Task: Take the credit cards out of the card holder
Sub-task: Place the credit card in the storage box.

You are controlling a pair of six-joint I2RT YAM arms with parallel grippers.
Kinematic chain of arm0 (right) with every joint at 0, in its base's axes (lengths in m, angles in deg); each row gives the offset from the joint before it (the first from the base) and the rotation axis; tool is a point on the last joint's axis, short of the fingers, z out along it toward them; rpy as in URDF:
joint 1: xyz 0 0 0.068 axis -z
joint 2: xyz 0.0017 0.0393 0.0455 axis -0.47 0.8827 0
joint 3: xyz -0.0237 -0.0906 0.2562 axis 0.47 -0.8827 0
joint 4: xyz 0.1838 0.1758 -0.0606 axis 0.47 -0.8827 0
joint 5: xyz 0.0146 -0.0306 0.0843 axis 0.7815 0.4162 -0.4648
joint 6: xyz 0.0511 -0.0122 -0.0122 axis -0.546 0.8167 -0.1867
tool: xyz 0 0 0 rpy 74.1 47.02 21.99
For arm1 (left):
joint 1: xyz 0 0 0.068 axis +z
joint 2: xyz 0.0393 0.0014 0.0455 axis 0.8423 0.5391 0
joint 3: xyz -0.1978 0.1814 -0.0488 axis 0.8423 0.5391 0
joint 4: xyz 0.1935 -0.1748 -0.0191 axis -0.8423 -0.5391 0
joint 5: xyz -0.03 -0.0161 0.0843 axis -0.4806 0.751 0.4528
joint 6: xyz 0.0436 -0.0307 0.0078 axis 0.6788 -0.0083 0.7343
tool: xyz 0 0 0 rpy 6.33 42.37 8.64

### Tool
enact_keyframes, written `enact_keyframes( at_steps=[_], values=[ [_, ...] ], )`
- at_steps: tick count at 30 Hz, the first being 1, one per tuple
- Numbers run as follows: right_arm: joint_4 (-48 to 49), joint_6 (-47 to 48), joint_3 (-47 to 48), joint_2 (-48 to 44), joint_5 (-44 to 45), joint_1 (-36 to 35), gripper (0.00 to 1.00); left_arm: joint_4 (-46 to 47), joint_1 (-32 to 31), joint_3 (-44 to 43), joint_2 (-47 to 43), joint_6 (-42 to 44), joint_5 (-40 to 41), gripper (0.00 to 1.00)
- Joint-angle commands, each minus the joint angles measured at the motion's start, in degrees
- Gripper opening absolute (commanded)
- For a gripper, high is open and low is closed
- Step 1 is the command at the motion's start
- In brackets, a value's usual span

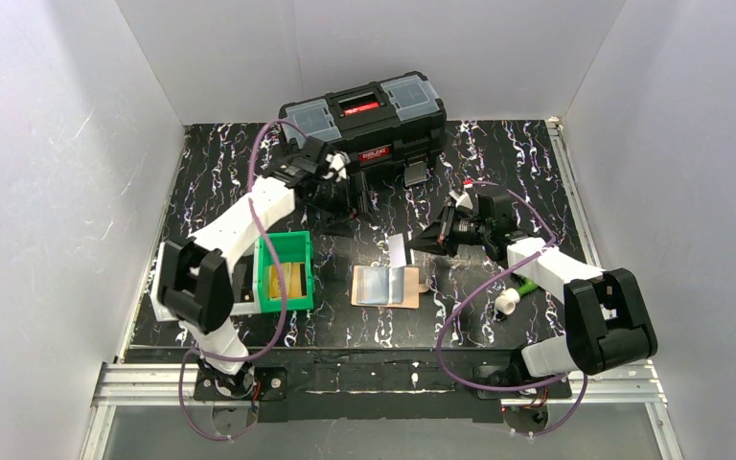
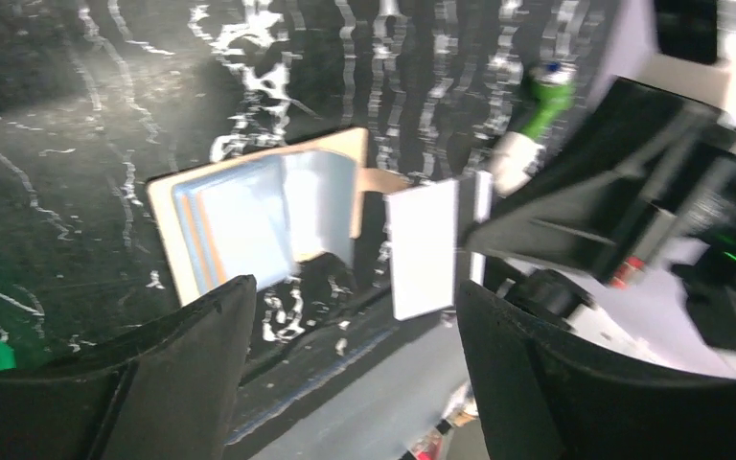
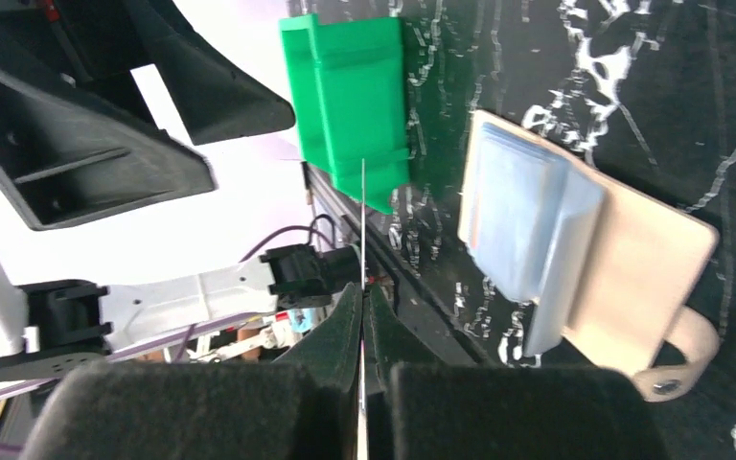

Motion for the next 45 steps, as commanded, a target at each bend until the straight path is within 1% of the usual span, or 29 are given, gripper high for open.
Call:
enact_keyframes(
  at_steps=[1, 5, 11, 13, 17, 25, 28, 30, 31, 32, 33, 34, 35, 36, 37, 38, 41, 42, 43, 45],
  values=[
    [6.4, -6.8, 4.0, -1.5, -5.4, 0.3, 0.01, 9.9, 2.2, 3.9, -7.1, -4.7, -13.8, 0.76],
    [12.1, -12.1, 5.1, -0.8, -7.2, 0.3, 0.01, 19.1, 2.8, 7.4, -8.9, -10.8, -20.3, 0.76],
    [20.2, -18.5, 5.0, 0.6, -8.4, 0.3, 0.01, 24.3, 2.9, 9.7, -8.5, -14.2, -22.9, 0.74],
    [21.8, -19.7, 4.9, 0.6, -8.5, 0.2, 0.01, 27.0, 2.9, 10.9, -8.4, -16.4, -24.0, 0.72],
    [21.8, -20.0, 5.5, 0.8, -8.2, -0.2, 0.01, 32.5, 2.8, 13.1, -8.1, -20.3, -26.4, 0.65],
    [22.3, -20.4, 6.6, 1.5, -7.7, -1.4, 0.01, 41.9, 2.8, 16.7, -7.9, -26.9, -28.9, 0.42],
    [22.3, -20.3, 6.6, 1.6, -7.7, -1.8, 0.01, 42.6, 2.8, 17.2, -7.9, -27.3, -29.1, 0.3],
    [21.4, -19.8, 6.6, 1.6, -7.4, -2.1, 0.01, 42.7, 2.7, 17.4, -7.8, -27.5, -29.4, 0.19],
    [20.7, -19.3, 6.6, 1.5, -7.3, -2.0, 0.01, 42.8, 2.7, 17.4, -7.7, -27.5, -29.5, 0.14],
    [20.1, -18.8, 6.6, 1.2, -7.2, -2.1, 0.01, 42.6, 2.7, 17.4, -7.8, -27.5, -29.5, 0.04],
    [19.4, -18.2, 6.6, 1.1, -7.0, -2.1, 0.01, 42.4, 2.6, 17.4, -7.9, -27.3, -29.4, 0.0],
    [18.4, -17.5, 6.8, 0.8, -6.8, -2.1, 0.01, 41.8, 2.6, 17.4, -7.9, -27.1, -29.2, 0.0],
    [17.1, -16.6, 7.0, 0.5, -6.6, -2.1, 0.07, 41.2, 2.6, 17.2, -8.0, -26.5, -29.0, 0.0],
    [15.4, -15.4, 7.3, 0.1, -6.1, -2.1, 0.22, 40.2, 2.6, 17.0, -8.2, -25.8, -28.5, 0.0],
    [13.3, -14.0, 7.6, -0.3, -5.6, -2.1, 0.39, 39.0, 2.6, 16.7, -8.4, -24.7, -28.0, 0.0],
    [10.5, -12.1, 8.1, -0.8, -5.0, -2.1, 0.54, 35.9, 2.6, 16.0, -8.6, -23.0, -27.1, 0.0],
    [0.9, -5.9, 10.1, -2.9, -2.0, -2.1, 0.87, 25.2, 2.7, 12.3, -9.3, -15.4, -22.9, 0.0],
    [-2.2, -3.9, 10.6, -3.7, -0.9, -2.1, 0.97, 21.2, 2.7, 10.9, -9.5, -12.6, -21.0, 0.0],
    [-4.8, -1.9, 11.1, -4.4, 0.2, -2.1, 0.98, 17.4, 2.8, 9.3, -9.7, -10.0, -18.8, 0.0],
    [-10.0, 1.5, 11.8, -5.6, 2.2, -2.1, 0.98, 10.5, 3.5, 6.8, -10.5, -5.7, -14.2, 0.0]
  ],
)
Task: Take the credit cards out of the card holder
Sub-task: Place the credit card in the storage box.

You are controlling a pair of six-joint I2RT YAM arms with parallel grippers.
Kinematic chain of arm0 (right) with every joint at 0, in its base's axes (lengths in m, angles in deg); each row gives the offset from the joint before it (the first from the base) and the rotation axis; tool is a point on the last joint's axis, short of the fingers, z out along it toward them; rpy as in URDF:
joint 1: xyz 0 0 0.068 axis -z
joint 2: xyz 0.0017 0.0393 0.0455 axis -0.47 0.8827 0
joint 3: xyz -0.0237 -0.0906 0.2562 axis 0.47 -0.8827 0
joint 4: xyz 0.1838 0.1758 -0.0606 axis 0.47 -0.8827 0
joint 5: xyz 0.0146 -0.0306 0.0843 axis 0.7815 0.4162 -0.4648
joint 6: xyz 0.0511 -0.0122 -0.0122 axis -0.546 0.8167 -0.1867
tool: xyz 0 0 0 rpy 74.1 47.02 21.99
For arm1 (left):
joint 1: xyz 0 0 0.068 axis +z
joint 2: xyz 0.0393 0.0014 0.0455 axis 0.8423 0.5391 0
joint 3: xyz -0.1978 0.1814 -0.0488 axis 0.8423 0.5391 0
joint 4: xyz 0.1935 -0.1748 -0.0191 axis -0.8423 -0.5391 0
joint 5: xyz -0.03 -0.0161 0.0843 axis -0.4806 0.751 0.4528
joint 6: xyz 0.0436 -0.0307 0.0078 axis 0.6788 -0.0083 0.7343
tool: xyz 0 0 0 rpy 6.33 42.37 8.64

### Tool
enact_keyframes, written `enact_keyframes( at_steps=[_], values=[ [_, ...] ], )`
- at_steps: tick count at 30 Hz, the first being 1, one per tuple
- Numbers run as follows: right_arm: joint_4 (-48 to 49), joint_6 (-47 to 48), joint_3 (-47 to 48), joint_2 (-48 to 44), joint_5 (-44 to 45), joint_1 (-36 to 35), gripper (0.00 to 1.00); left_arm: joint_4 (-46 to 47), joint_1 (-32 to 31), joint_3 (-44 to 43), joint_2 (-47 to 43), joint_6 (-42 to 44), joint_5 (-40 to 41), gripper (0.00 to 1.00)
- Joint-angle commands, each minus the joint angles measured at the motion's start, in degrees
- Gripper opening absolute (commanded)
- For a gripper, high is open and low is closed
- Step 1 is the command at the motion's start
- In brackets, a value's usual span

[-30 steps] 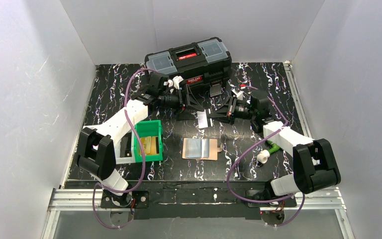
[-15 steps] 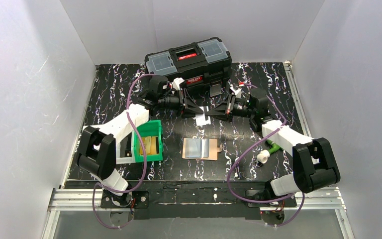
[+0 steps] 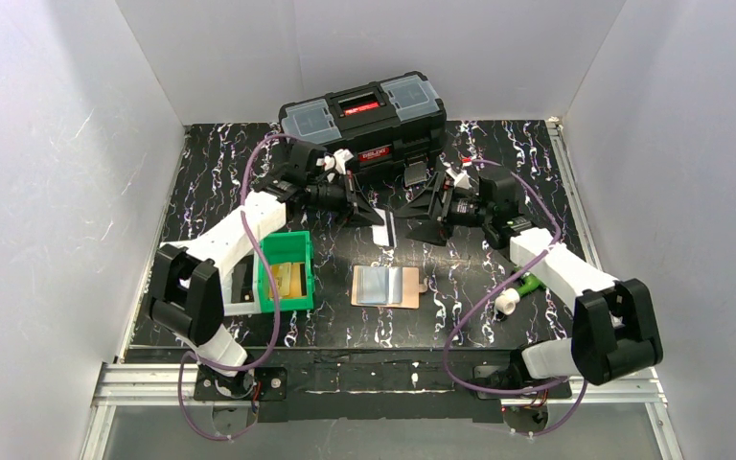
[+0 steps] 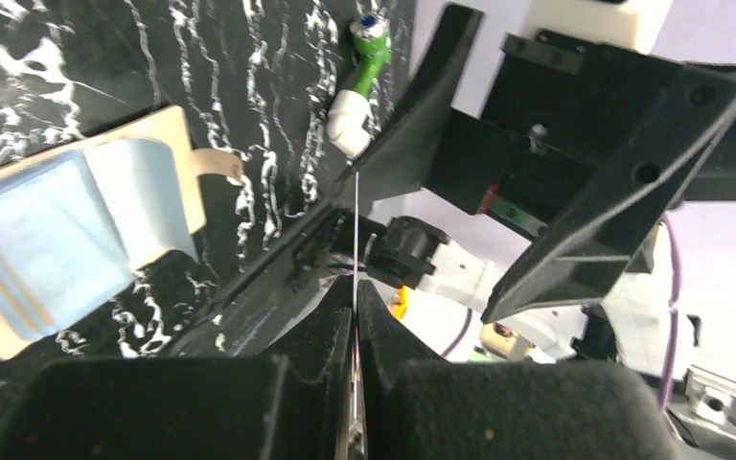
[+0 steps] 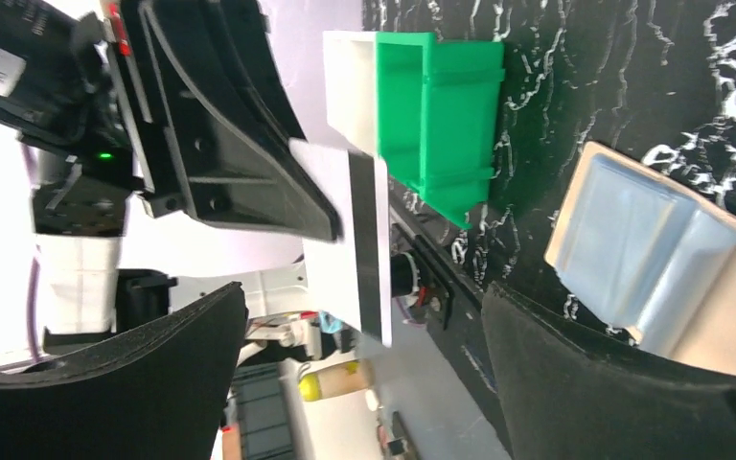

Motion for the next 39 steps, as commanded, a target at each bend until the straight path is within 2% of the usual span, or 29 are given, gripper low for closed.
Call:
enact_keyframes(
  at_steps=[1, 5, 9, 10, 11, 13, 15, 17, 20, 25, 28, 29, 32, 34, 39],
  values=[
    [-15.6, 11.6, 4.4, -4.7, 5.5, -0.1, 0.99, -18.9, 1.2, -6.9, -4.0, 13.1, 10.1, 0.0],
    [-22.6, 16.2, 4.2, -6.7, 9.2, -0.1, 0.98, -32.7, 4.1, -10.8, -6.5, 20.1, 23.5, 0.0],
    [-28.7, 19.6, 3.6, -7.3, 11.2, -0.1, 0.98, -43.6, 8.7, -13.7, -9.3, 25.4, 44.3, 0.0],
    [-32.6, 22.6, 3.7, -7.7, 12.3, -0.1, 0.98, -48.9, 12.9, -13.3, -10.5, 26.7, 58.8, 0.0],
    [-34.3, 23.7, 4.0, -7.9, 12.5, -0.1, 0.99, -51.6, 14.9, -13.1, -10.4, 27.8, 67.2, 0.0],
    [-36.1, 25.1, 4.4, -7.8, 12.5, -0.1, 0.98, -53.1, 17.2, -12.4, -9.8, 29.2, 78.3, 0.0],
    [-38.7, 27.1, 4.8, -7.4, 12.4, -0.1, 0.98, -55.0, 20.3, -10.9, -8.1, 30.7, 93.9, 0.0],
    [-40.4, 28.3, 4.9, -7.0, 12.4, -0.1, 0.98, -55.5, 22.9, -9.9, -5.8, 31.4, 101.4, 0.0],
    [-41.1, 28.4, 4.8, -6.6, 11.5, -0.1, 0.98, -56.8, 24.9, -10.7, 0.8, 30.4, 107.3, 0.0],
    [-42.9, 29.5, 4.9, -7.1, 11.4, -0.3, 0.98, -58.5, 29.5, -12.3, 6.4, 29.4, 107.2, 0.0],
    [-43.1, 29.6, 4.4, -7.5, 11.2, -0.4, 0.98, -58.1, 30.0, -11.4, 6.6, 29.6, 106.7, 0.02],
    [-42.7, 29.6, 4.1, -7.6, 11.0, -0.5, 0.98, -55.7, 31.0, -9.1, 5.1, 31.0, 105.3, 0.17],
    [-42.6, 29.7, 4.1, -7.8, 11.1, -0.6, 0.98, -55.5, 31.5, -9.2, 4.5, 31.2, 103.4, 0.38],
    [-42.6, 29.7, 4.0, -8.0, 11.2, -0.6, 0.98, -55.9, 31.5, -9.5, 4.5, 30.9, 102.3, 0.55],
    [-42.5, 29.8, 4.0, -7.9, 11.4, -0.6, 0.99, -56.4, 31.5, -9.7, 3.7, 30.5, 100.3, 0.83]
  ],
)
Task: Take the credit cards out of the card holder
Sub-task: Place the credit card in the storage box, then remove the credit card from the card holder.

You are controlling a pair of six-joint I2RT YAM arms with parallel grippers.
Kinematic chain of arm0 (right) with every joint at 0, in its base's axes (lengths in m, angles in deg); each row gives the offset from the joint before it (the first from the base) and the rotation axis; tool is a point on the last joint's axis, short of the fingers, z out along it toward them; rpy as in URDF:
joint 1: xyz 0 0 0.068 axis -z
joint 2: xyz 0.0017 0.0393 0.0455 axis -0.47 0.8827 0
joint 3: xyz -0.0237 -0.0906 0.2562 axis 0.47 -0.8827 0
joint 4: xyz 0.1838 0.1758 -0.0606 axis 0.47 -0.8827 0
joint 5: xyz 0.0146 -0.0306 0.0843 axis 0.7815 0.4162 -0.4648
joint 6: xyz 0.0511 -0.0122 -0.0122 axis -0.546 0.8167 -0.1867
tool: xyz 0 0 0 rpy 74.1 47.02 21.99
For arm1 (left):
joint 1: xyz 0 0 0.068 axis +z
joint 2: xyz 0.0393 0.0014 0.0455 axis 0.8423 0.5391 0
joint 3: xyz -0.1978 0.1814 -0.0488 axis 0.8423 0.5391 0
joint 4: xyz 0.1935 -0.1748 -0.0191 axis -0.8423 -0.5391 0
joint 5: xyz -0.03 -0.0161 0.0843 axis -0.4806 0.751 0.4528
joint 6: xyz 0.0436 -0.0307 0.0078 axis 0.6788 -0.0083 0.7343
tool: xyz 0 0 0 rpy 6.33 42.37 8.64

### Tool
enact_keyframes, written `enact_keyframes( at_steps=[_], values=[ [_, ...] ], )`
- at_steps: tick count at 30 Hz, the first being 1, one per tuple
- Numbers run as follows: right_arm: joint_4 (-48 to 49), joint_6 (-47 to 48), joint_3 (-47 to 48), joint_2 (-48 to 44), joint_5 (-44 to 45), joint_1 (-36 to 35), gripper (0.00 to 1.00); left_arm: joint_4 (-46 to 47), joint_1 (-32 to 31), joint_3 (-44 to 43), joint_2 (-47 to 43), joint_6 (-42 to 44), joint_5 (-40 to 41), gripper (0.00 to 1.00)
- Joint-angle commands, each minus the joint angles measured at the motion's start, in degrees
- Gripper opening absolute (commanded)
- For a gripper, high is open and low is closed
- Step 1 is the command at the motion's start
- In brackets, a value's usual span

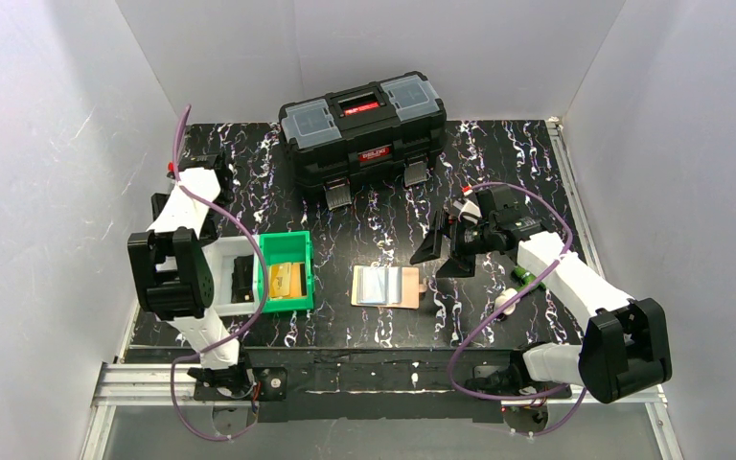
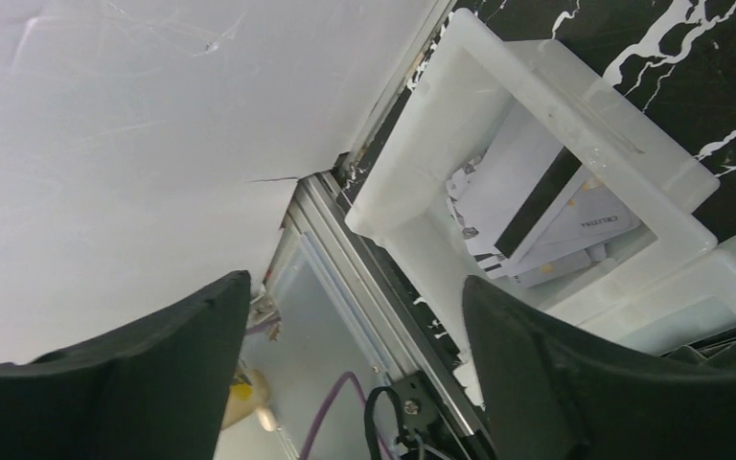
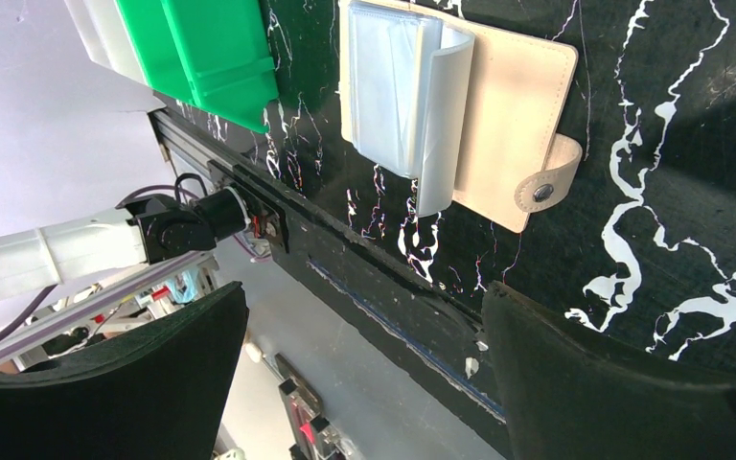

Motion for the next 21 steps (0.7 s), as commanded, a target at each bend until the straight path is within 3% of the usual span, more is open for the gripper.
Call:
enact_keyframes(
  at_steps=[1, 5, 10, 16, 19, 21],
  values=[
    [-0.4, 1.1, 1.5, -1.6, -0.7, -0.3, 0.98, -0.9, 0.4, -0.2, -4.0, -1.2, -1.5, 0.87],
    [-1.6, 1.5, 2.5, -0.4, 0.7, -0.8, 0.98, -0.1, 0.4, -0.7, -6.8, -1.0, -7.6, 0.98],
    [-5.3, 2.8, 6.4, 3.0, 6.9, -3.7, 0.98, 5.8, 0.3, 1.6, -15.0, 0.7, -30.1, 0.98],
    [-6.4, 0.1, 10.9, 6.0, 17.3, -12.0, 0.98, 12.6, -0.9, 7.5, -24.6, 0.8, -56.4, 0.98],
    [-6.5, -2.4, 13.7, 9.1, 22.0, -17.0, 0.98, 16.1, -5.1, 11.0, -27.4, -2.7, -67.2, 0.98],
    [-6.5, -3.8, 15.6, 11.9, 24.3, -19.7, 0.98, 18.2, -11.0, 12.3, -28.1, -5.6, -68.3, 0.98]
  ],
)
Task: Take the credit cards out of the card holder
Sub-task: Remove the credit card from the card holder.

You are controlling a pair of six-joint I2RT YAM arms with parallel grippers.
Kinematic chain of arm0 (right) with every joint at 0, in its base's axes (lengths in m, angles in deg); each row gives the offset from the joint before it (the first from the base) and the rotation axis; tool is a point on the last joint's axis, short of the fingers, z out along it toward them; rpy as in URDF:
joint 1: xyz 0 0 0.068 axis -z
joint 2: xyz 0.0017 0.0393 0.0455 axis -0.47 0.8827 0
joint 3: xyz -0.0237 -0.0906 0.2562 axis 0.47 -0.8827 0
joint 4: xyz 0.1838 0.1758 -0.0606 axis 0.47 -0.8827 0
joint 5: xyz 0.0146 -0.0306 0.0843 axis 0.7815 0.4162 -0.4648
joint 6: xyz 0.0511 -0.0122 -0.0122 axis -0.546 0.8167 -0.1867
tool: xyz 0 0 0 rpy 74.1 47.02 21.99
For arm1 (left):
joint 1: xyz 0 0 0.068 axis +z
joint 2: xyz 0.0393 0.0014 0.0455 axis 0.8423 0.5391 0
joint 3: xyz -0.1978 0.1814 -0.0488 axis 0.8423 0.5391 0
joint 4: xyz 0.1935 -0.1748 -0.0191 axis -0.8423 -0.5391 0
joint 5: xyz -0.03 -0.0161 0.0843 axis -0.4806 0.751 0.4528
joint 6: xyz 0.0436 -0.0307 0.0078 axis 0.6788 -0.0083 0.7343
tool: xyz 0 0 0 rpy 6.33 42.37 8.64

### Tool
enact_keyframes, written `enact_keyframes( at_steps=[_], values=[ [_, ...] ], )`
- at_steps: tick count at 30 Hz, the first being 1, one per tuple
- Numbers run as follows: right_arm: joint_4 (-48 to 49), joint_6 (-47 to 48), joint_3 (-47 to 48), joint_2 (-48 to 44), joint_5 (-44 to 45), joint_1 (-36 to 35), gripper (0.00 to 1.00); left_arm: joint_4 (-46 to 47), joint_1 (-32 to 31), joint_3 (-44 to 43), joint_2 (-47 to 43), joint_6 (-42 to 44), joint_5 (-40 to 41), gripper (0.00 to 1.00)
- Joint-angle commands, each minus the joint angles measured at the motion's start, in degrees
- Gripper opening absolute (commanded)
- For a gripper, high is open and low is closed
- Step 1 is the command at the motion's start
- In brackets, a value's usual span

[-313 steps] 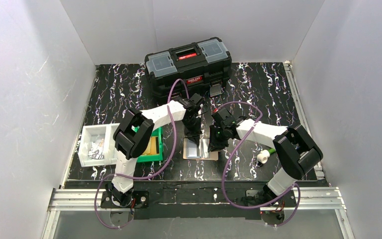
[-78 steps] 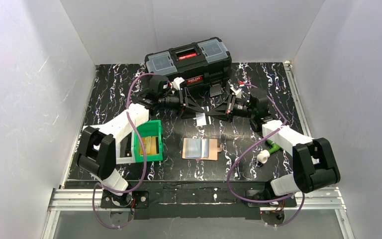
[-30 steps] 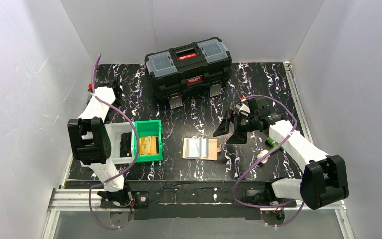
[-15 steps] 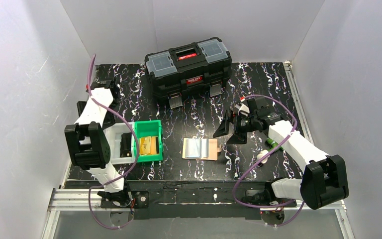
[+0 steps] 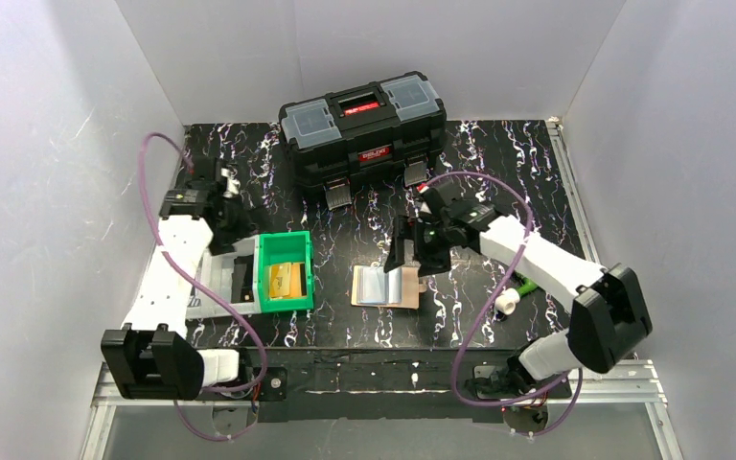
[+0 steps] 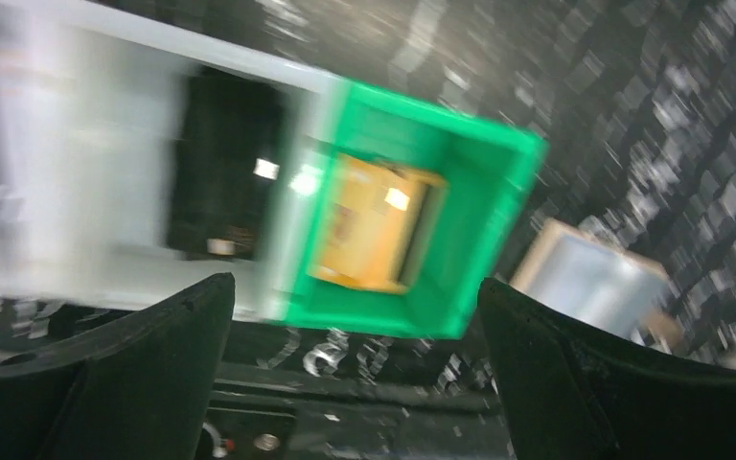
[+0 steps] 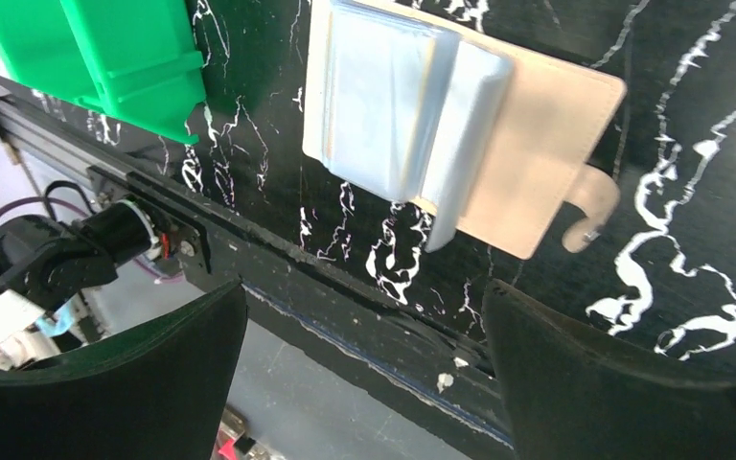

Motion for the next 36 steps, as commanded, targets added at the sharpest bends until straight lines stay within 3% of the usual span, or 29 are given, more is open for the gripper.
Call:
enact_keyframes(
  at_steps=[1, 7, 20, 33, 36],
  values=[
    [-0.7, -3.4, 6.2, 5.4, 8.5, -5.6, 0.98, 5.8, -11.7, 3.5, -1.8, -6.1, -15.8, 0.98],
    [-6.0, -4.3, 17.2, 15.5, 16.1, -10.8, 0.98, 9.5, -22.1, 5.3, -0.7, -10.5, -18.5, 0.98],
    [-6.4, -5.6, 20.5, 26.9, 16.7, -12.2, 0.7, 7.6, -22.4, 3.5, 1.5, -9.4, -18.5, 0.98],
    [-8.3, -4.4, 23.3, 33.6, 19.8, -15.0, 0.68, 8.0, -22.4, 4.3, 3.3, -9.2, -19.0, 0.98],
    [-8.9, -4.0, 23.4, 35.1, 20.1, -15.1, 0.6, 8.7, -22.7, 5.3, 3.7, -9.2, -19.3, 0.98]
  ],
)
